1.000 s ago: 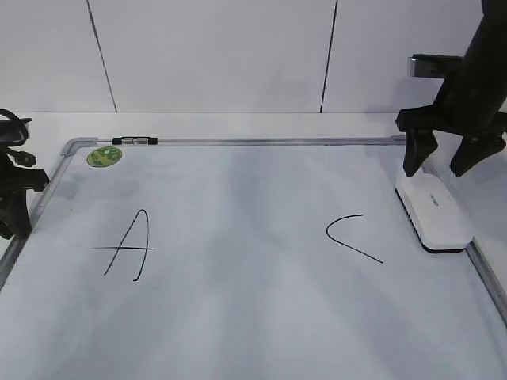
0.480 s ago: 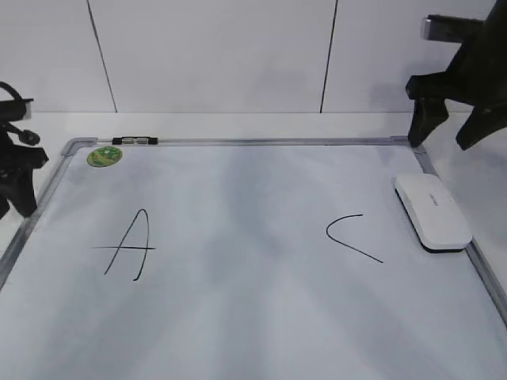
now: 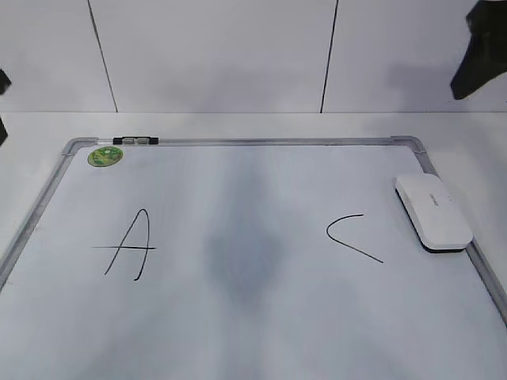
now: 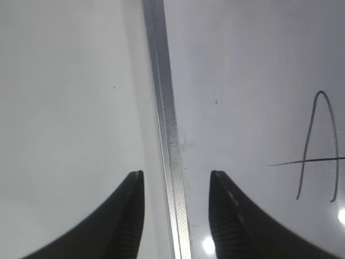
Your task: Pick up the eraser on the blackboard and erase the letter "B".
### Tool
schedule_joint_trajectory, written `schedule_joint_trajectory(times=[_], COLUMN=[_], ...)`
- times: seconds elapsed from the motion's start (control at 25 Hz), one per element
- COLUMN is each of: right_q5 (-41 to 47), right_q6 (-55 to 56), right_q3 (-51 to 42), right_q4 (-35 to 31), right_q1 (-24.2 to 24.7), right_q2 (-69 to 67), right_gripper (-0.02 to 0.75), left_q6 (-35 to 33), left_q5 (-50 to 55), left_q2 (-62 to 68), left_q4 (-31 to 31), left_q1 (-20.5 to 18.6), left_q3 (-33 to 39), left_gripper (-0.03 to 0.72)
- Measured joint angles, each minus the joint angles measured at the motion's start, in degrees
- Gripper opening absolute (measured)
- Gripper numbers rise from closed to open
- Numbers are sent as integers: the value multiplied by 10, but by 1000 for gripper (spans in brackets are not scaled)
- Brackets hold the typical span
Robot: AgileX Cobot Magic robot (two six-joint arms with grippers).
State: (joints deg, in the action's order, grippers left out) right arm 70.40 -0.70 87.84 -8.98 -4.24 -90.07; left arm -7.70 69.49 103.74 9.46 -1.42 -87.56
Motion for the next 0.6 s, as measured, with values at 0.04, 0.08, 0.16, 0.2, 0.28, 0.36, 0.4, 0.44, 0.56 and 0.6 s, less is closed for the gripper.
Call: schedule_joint_trajectory(times=[0.04,0.08,0.16,0.2,0.28,0.36,0.4,0.44,0.56,0.6], right_q5=[1,2,3,3,7,9,12,12,17,17], right_q6=[3,7,7,7,7,7,7,7,7,7], right_q3=[-18,-37,-72,-90,-121,-152,-164,-177,-210,-220], right_q4=[0,-1,-1,-1,-2,-3,-3,-3,-3,-3], right_q1=[0,0,0,0,0,0,0,0,0,0], right_q2=[23,52,106,136,196,251,281,305,393,417], right_gripper=[582,582,582,582,582,582,582,582,582,582], left_q6=[0,0,0,0,0,0,0,0,0,0], left_q5=[0,1,4,8,13,13,14,16,18,19], left_q2=[-21,-43,-86,-110,-152,-198,-216,-238,-298,-318], left_q4=[0,0,0,0,0,4,5,8,26,33], left_q1=[0,0,0,0,0,0,0,0,0,0], left_q3=[0,0,0,0,0,0,0,0,0,0], left_gripper=[300,300,300,300,300,300,300,300,300,300])
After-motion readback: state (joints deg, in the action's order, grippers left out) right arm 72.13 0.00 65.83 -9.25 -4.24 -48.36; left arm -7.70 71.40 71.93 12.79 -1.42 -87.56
